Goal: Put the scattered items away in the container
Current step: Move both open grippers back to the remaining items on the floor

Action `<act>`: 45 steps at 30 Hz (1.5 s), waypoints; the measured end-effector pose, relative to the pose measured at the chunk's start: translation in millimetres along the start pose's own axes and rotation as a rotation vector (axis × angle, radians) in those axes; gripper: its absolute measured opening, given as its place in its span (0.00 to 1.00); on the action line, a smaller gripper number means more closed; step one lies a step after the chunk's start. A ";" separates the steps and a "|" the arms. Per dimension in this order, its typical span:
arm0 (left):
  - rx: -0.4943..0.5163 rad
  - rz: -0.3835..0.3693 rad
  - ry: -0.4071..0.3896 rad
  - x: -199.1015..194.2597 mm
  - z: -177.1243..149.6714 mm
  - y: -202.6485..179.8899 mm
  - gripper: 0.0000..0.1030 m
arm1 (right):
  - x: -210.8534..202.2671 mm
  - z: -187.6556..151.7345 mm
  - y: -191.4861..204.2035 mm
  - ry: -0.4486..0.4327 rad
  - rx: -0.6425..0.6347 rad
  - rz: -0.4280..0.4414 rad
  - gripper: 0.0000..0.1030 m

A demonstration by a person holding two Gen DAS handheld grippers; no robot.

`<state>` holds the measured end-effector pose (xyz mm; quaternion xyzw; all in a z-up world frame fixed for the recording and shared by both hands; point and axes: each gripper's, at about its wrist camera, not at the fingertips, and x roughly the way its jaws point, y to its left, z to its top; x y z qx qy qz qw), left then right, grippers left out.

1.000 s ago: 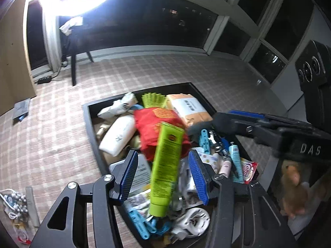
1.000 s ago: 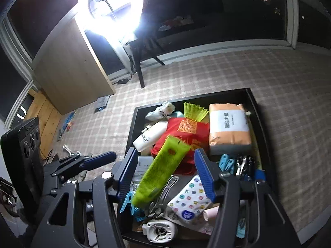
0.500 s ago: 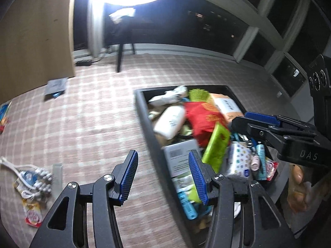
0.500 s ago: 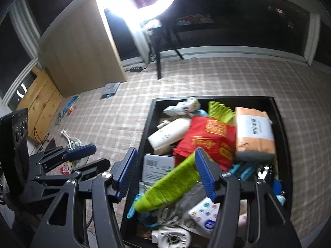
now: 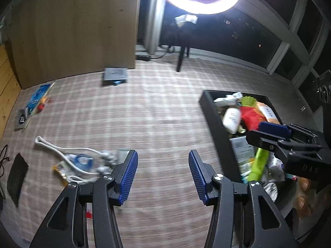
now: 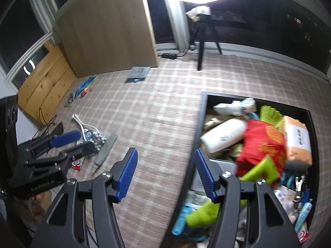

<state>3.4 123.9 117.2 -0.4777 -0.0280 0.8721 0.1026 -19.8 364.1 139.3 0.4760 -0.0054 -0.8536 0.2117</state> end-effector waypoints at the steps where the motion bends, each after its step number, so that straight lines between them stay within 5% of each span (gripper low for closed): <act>1: -0.001 0.003 0.009 0.2 -0.2 11.3 0.48 | 2.7 -0.3 6.2 0.000 0.005 -0.004 0.55; 13: -0.050 0.123 0.078 14.9 5.3 156.0 0.47 | 53.8 -3.7 75.7 0.049 0.028 -0.032 0.55; 28: -0.194 0.113 0.139 52.8 16.5 264.1 0.47 | 115.0 -5.1 157.3 0.122 0.037 0.001 0.55; 33: 0.007 0.120 0.147 58.9 15.6 243.4 0.47 | 137.5 -5.8 178.3 0.142 0.013 -0.048 0.55; 40: 0.492 0.122 0.174 68.1 4.7 207.2 0.48 | 157.6 -3.5 184.1 0.172 0.045 -0.077 0.55; 45: 0.705 0.117 0.229 81.1 4.6 200.2 0.52 | 160.5 -3.7 182.9 0.180 0.086 -0.084 0.55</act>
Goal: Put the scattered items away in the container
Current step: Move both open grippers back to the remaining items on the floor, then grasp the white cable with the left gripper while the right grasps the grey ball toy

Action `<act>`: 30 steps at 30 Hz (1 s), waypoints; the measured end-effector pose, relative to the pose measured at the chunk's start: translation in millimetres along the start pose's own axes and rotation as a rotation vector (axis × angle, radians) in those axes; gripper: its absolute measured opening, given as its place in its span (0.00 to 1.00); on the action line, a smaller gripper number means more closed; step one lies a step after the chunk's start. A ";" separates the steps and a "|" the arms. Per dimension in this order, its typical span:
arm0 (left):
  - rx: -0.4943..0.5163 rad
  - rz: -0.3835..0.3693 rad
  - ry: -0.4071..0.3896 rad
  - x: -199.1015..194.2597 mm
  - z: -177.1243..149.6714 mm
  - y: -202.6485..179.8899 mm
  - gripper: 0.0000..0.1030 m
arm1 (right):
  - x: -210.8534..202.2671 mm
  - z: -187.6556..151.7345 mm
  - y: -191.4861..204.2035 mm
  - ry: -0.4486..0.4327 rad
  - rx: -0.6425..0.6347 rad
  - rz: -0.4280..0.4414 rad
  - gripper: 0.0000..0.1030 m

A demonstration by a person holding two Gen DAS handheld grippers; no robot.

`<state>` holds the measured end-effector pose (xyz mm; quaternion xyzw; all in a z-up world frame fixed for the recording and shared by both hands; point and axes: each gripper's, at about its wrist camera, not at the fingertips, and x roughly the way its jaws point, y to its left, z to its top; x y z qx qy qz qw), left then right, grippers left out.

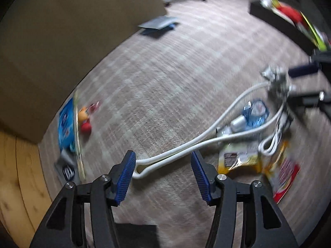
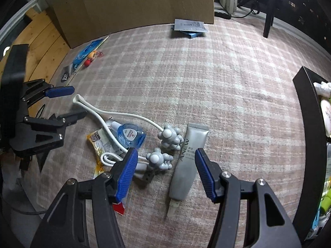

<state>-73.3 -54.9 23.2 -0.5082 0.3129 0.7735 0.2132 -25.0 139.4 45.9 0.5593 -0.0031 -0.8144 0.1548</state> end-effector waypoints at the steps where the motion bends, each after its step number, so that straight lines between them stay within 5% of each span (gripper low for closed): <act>1: 0.032 -0.001 -0.002 0.4 2.8 -2.2 0.52 | 0.3 -0.6 0.0 0.000 0.011 0.000 0.55; 14: 0.276 -0.107 -0.005 14.7 41.8 -42.0 0.48 | 8.8 1.1 -0.1 -0.001 0.089 -0.024 0.53; 18: 0.239 -0.154 -0.003 19.1 49.6 -37.8 0.37 | 16.4 4.0 -3.2 0.012 0.093 -0.030 0.43; 21: 0.214 -0.179 -0.011 18.6 51.2 -40.6 0.15 | 20.6 7.3 -3.3 0.000 0.086 -0.039 0.39; 24: 0.186 -0.166 -0.028 18.3 53.0 -46.6 0.13 | 24.3 12.8 -4.2 0.006 0.094 -0.033 0.22; 30: 0.085 -0.195 -0.040 14.0 48.4 -37.6 0.12 | 23.2 19.1 -10.4 -0.002 0.105 -0.009 0.21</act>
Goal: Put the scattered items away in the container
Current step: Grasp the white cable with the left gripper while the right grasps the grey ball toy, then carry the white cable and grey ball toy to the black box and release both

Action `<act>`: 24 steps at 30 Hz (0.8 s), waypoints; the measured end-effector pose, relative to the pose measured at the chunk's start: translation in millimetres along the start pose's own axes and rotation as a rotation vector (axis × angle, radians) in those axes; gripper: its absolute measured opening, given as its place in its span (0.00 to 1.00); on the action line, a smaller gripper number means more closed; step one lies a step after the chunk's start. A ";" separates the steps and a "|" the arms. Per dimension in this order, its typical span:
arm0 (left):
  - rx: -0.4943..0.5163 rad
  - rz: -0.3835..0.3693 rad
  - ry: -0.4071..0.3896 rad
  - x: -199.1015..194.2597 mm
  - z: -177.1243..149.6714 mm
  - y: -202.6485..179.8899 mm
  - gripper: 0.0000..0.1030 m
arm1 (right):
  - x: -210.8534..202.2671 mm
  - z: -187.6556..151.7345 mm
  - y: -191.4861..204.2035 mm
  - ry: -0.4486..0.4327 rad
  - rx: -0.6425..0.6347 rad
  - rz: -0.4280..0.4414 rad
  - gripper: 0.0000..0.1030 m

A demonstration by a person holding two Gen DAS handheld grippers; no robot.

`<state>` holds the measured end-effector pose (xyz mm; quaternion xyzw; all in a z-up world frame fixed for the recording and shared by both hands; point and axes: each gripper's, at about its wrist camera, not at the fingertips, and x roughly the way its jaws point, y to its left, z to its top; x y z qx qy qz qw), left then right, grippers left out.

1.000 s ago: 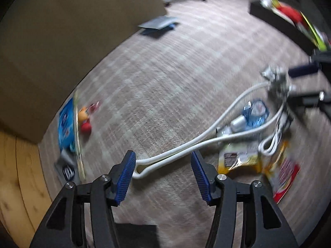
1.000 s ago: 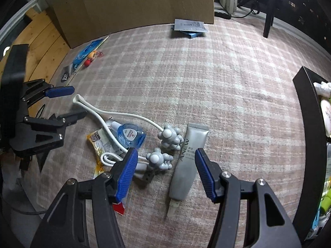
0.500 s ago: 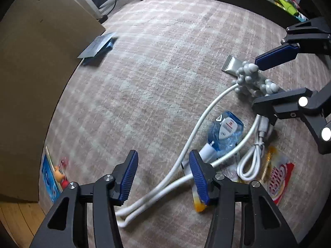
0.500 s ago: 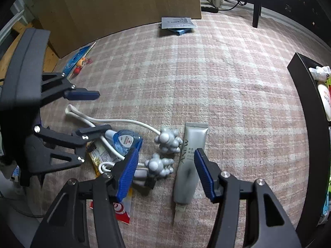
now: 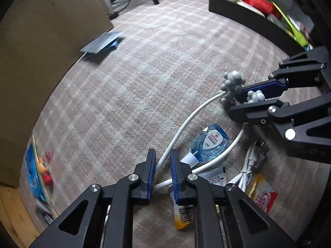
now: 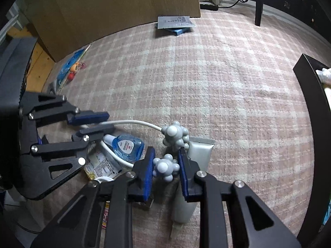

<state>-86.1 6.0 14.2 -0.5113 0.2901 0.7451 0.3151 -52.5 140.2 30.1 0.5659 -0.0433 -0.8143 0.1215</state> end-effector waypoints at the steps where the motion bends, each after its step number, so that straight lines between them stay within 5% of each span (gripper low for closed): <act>1: -0.004 0.009 -0.006 -2.8 -0.5 -0.5 0.12 | -1.9 0.6 0.3 -0.005 -0.002 0.002 0.21; 14: -0.054 0.080 -0.095 -53.8 24.1 -0.4 0.13 | -51.9 27.6 2.3 -0.104 -0.059 0.014 0.22; 24: -0.022 0.110 -0.168 -72.2 83.5 -51.3 0.13 | -106.0 25.5 -59.3 -0.178 -0.035 -0.012 0.22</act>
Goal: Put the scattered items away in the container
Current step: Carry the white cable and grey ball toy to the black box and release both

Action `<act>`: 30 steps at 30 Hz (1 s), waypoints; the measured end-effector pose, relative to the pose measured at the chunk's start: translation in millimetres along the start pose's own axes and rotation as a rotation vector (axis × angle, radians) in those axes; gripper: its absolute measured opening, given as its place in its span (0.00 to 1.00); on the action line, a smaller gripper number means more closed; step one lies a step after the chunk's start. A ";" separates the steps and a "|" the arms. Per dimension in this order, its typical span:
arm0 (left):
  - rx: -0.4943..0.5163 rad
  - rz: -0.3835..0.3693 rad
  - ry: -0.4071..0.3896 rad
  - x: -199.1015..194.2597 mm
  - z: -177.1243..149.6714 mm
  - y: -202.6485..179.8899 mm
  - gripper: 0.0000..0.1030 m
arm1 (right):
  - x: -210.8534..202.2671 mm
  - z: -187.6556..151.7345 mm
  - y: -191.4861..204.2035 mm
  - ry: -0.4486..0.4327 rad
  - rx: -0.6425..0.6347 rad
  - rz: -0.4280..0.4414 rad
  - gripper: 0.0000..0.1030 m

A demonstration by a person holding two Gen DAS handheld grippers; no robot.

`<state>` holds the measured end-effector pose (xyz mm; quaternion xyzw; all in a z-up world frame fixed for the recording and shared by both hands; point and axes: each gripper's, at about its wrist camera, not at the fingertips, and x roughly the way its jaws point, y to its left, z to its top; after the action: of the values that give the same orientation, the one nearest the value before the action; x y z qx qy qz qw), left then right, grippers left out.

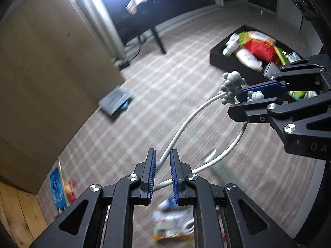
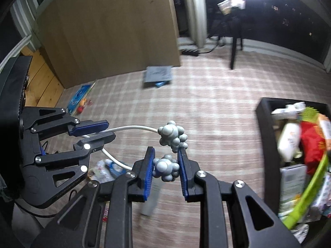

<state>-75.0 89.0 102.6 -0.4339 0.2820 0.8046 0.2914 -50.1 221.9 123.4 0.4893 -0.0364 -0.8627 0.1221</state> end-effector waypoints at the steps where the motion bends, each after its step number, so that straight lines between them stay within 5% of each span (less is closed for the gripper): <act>1: 0.007 0.001 -0.009 -1.1 8.6 -9.1 0.13 | -5.8 -0.7 -9.6 -0.007 0.006 -0.006 0.22; 24: 0.191 -0.203 -0.132 15.8 207.6 -243.0 0.12 | -135.3 -46.1 -297.0 -0.092 0.256 -0.221 0.22; 25: 0.186 -0.225 -0.129 16.3 213.3 -248.8 0.18 | -140.5 -48.5 -305.6 -0.099 0.260 -0.234 0.24; 26: 0.170 -0.234 -0.128 16.8 217.8 -251.9 0.43 | -144.7 -50.2 -311.5 -0.104 0.267 -0.242 0.28; 28: 0.121 -0.212 -0.140 16.5 224.1 -250.7 0.68 | -152.0 -51.0 -323.3 -0.111 0.287 -0.274 0.56; 30: 0.097 -0.219 -0.146 15.3 225.4 -245.6 0.57 | -161.9 -51.7 -329.2 -0.146 0.285 -0.291 0.57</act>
<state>-27.0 416.6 144.7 -0.3879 0.2496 0.7828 0.4177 16.0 583.2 171.8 0.4381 -0.0958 -0.8905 -0.0772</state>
